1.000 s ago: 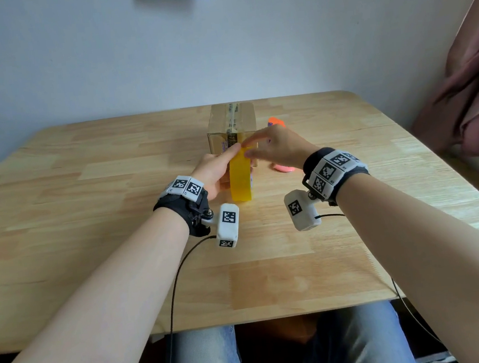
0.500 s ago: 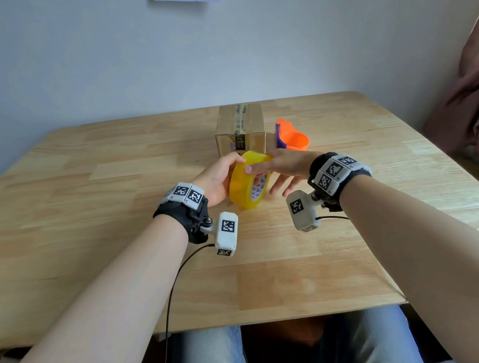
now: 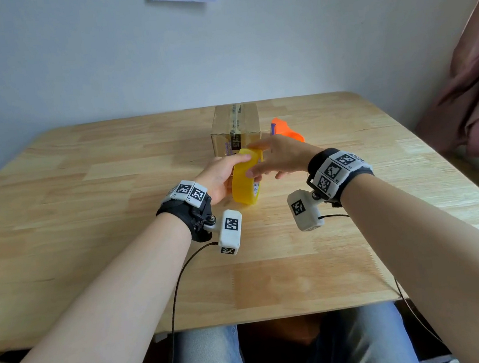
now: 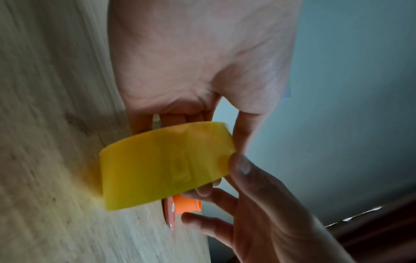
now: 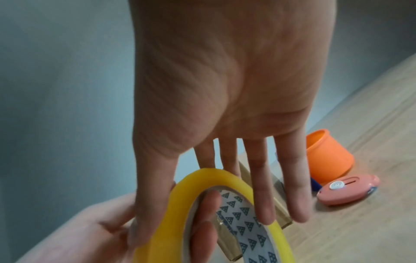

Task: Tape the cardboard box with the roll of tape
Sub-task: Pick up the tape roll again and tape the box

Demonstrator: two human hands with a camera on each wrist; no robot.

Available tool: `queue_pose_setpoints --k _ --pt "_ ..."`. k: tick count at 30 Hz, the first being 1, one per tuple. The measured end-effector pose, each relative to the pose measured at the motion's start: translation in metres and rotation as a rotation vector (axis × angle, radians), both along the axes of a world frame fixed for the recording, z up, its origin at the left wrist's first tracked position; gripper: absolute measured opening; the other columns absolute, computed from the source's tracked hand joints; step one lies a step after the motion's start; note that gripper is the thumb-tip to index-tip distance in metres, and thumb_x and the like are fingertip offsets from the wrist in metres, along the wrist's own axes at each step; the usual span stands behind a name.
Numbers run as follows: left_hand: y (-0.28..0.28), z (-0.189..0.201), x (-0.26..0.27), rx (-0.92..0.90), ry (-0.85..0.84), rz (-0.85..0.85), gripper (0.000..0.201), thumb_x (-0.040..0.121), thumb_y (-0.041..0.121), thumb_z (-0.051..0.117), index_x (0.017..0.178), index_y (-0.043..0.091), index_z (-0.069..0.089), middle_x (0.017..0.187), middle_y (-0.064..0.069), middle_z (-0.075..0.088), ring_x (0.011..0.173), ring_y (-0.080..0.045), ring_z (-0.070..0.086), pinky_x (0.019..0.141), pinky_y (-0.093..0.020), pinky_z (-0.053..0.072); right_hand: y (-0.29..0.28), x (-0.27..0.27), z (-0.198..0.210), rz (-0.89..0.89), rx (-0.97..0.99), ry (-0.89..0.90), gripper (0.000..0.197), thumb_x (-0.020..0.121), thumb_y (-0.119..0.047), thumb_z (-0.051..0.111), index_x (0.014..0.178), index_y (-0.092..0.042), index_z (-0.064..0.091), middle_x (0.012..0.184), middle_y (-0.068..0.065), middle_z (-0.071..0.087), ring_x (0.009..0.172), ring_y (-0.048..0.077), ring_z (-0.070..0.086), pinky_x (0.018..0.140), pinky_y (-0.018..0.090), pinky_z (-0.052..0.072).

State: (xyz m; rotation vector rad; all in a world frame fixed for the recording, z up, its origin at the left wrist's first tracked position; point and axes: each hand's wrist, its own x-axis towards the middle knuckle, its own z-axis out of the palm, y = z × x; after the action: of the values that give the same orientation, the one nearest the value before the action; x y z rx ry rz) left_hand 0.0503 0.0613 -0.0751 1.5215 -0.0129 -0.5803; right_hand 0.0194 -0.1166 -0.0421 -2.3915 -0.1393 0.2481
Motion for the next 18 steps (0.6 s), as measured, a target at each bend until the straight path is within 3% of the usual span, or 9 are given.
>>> queue_pose_setpoints --k 2,6,9,12,15,17,18 --pt "-0.001 0.001 -0.001 -0.036 0.018 -0.003 0.025 0.099 0.021 0.064 0.117 0.005 0.070 0.106 -0.018 0.078 0.074 -0.022 0.079 0.062 -0.032 0.063 -0.004 -0.001 0.002 -0.024 0.074 -0.004 0.069 0.089 -0.039 0.076 0.149 -0.021 0.049 0.099 -0.001 0.074 0.095 0.016 0.072 0.080 0.037 0.063" --pt "-0.001 0.002 -0.001 -0.082 0.037 -0.011 0.037 0.100 0.015 0.059 0.133 -0.002 0.064 0.130 -0.024 0.070 0.104 -0.033 0.072 0.088 -0.043 0.060 -0.009 -0.002 0.001 -0.088 0.118 -0.094 0.061 0.086 -0.039 0.080 0.139 -0.017 0.062 0.100 -0.007 0.074 0.091 0.013 0.074 0.084 0.037 0.063" --pt "-0.003 0.001 -0.002 -0.096 0.029 -0.008 0.032 0.099 0.010 0.056 0.128 0.000 0.065 0.133 -0.024 0.068 0.103 -0.032 0.071 0.093 -0.045 0.055 -0.007 -0.002 0.004 -0.123 0.115 -0.183 0.045 0.084 -0.035 0.082 0.126 -0.020 0.073 0.095 -0.013 0.073 0.083 0.013 0.075 0.084 0.035 0.063" --pt "-0.007 0.001 -0.004 -0.057 -0.006 -0.065 0.025 0.098 0.014 0.060 0.120 0.006 0.069 0.130 -0.023 0.070 0.103 -0.034 0.071 0.089 -0.041 0.055 -0.005 0.001 0.007 -0.138 0.202 -0.177 0.028 0.090 -0.020 0.076 0.118 -0.017 0.077 0.099 -0.001 0.077 0.085 0.016 0.077 0.085 0.035 0.063" --pt "-0.011 0.000 -0.005 0.003 -0.029 -0.088 0.046 0.097 0.040 0.066 0.127 0.005 0.069 0.123 -0.021 0.074 0.107 -0.038 0.073 0.092 -0.046 0.056 -0.004 0.002 0.012 -0.116 0.170 -0.177 0.023 0.095 -0.014 0.068 0.118 -0.015 0.076 0.105 0.000 0.074 0.079 0.013 0.075 0.071 0.022 0.063" --pt "-0.013 -0.001 -0.005 0.036 -0.049 -0.089 0.056 0.095 0.042 0.069 0.133 0.000 0.066 0.129 -0.025 0.070 0.113 -0.041 0.070 0.097 -0.051 0.053 -0.003 0.002 0.015 -0.124 0.114 -0.156 0.021 0.097 -0.016 0.066 0.116 -0.015 0.076 0.096 -0.004 0.071 0.070 0.010 0.072 0.058 0.016 0.058" --pt "-0.014 -0.001 -0.004 0.049 -0.060 -0.087 0.057 0.094 0.040 0.070 0.133 -0.001 0.065 0.130 -0.026 0.069 0.110 -0.040 0.069 0.094 -0.050 0.053 -0.002 0.003 0.016 -0.133 0.104 -0.133 0.020 0.097 -0.016 0.066 0.114 -0.015 0.075 0.091 -0.003 0.069 0.068 0.010 0.071 0.057 0.018 0.060"
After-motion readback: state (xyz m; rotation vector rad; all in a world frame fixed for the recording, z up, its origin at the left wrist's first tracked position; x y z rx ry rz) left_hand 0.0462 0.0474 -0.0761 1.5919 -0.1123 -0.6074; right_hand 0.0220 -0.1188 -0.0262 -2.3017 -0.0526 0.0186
